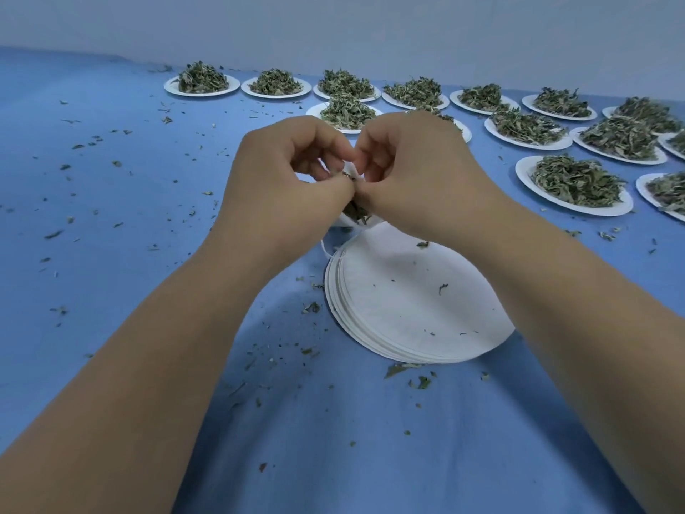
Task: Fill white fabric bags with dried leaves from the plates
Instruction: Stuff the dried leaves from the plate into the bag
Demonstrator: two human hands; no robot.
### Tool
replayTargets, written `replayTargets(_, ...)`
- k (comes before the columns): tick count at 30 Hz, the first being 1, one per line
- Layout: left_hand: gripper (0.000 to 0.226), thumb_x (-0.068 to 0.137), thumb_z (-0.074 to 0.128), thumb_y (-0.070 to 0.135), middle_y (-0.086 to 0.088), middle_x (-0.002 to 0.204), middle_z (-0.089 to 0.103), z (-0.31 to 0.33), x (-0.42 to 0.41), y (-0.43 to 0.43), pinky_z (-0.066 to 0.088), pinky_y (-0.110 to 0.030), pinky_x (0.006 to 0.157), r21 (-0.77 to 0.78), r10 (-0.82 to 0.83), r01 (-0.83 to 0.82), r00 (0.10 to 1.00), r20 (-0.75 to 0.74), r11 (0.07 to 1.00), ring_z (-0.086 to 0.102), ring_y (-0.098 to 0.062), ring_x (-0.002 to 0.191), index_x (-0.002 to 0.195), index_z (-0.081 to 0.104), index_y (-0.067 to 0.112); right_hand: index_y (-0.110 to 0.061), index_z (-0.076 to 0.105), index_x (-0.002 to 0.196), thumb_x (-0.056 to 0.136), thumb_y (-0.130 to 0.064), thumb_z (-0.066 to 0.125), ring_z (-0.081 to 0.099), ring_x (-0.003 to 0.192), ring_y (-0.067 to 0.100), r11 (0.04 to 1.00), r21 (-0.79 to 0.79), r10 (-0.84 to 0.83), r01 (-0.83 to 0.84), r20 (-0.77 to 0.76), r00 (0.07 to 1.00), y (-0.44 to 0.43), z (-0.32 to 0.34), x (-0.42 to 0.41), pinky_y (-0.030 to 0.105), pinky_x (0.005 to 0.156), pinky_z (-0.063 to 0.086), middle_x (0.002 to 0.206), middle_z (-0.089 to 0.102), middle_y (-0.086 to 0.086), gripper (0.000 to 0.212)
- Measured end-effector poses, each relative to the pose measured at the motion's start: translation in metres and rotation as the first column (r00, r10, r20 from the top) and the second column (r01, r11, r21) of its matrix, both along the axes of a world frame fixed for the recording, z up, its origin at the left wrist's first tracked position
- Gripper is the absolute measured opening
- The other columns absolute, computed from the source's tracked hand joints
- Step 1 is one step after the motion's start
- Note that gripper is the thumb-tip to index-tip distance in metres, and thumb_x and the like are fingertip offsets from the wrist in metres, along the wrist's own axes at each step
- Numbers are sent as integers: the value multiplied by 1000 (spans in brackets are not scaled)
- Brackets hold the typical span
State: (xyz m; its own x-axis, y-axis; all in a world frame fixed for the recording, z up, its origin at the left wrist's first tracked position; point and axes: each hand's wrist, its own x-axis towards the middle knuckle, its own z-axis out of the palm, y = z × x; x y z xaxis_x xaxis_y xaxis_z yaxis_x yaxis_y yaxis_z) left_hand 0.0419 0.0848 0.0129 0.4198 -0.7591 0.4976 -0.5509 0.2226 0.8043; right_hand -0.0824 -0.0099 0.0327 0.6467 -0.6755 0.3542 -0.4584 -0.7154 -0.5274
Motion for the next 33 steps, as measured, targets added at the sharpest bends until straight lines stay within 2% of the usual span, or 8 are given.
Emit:
replayTargets(8, 34, 70, 57, -1, 12, 71, 55, -6, 9, -3, 41, -14, 57, 113, 173, -191, 973, 153, 975, 46, -3, 56, 88, 64, 28, -29, 69, 93, 82, -13, 72, 61, 67, 3, 989, 133, 60, -63, 28, 998, 2, 5, 2, 32, 67, 59, 79, 71, -12, 19)
replayTargets(14, 25, 78, 65, 24, 10, 97, 60, -9, 14, -4, 50, -37, 68, 163, 163, -191, 971, 172, 968, 55, -16, 71, 101, 57, 30, -14, 72, 91, 85, -4, 77, 74, 79, 28, 936, 291, 136, -198, 218, 966, 5, 9, 0, 49, 77, 62, 80, 76, 5, 13)
replayTargets(18, 12, 83, 67, 31, 11, 93, 66, -7, 21, -7, 44, -28, 63, 222, 153, -169, 985, 85, 960, 59, -9, 73, 92, 60, 31, -5, 66, 92, 88, 7, 72, 68, 73, 33, 837, 403, 216, -371, 381, 899, 3, 9, -2, 40, 66, 57, 82, 71, 24, 14)
replayTargets(23, 12, 70, 62, 24, -16, 78, 70, -2, 22, -4, 57, -43, 60, 213, 91, -77, 994, -55, 974, 66, -26, 63, 80, 60, 17, -6, 61, 100, 91, 10, 63, 58, 77, 23, 647, 560, 247, -518, 489, 837, -6, 8, -4, 44, 79, 41, 77, 66, 3, 18)
replayTargets(26, 11, 69, 61, 14, -19, 57, 55, -5, 25, -4, 51, -35, 51, 207, 96, -81, 993, -66, 975, 52, -24, 47, 63, 52, 13, -8, 61, 100, 90, 7, 64, 60, 72, 17, 604, 582, 266, -544, 496, 826, -6, 6, -4, 37, 72, 43, 76, 67, 0, 18)
replayTargets(29, 28, 70, 68, 8, 3, 48, 33, -7, 29, -5, 31, -30, 49, 180, 160, -143, 984, -83, 973, 32, -18, 48, 56, 45, 14, -12, 64, 96, 89, 5, 70, 60, 67, 13, 744, 499, 217, -445, 449, 867, -3, 7, -2, 29, 63, 46, 78, 69, -4, 19)
replayTargets(31, 28, 70, 70, 7, 7, 47, 32, -7, 30, -6, 29, -28, 47, 167, 180, -162, 979, -99, 973, 31, -17, 48, 56, 45, 12, -18, 66, 99, 85, -6, 78, 58, 66, 13, 907, 309, 189, -287, 310, 932, 0, 10, -1, 27, 61, 48, 89, 69, -8, 22)
replayTargets(33, 29, 68, 66, 5, 3, 49, 36, -5, 31, -6, 31, -29, 46, 145, 179, -161, 976, -125, 976, 36, -18, 48, 53, 44, 17, -32, 64, 109, 81, -25, 79, 58, 66, 8, 977, 123, 163, -175, 97, 982, 4, 13, 4, 18, 56, 47, 101, 65, -16, 33)
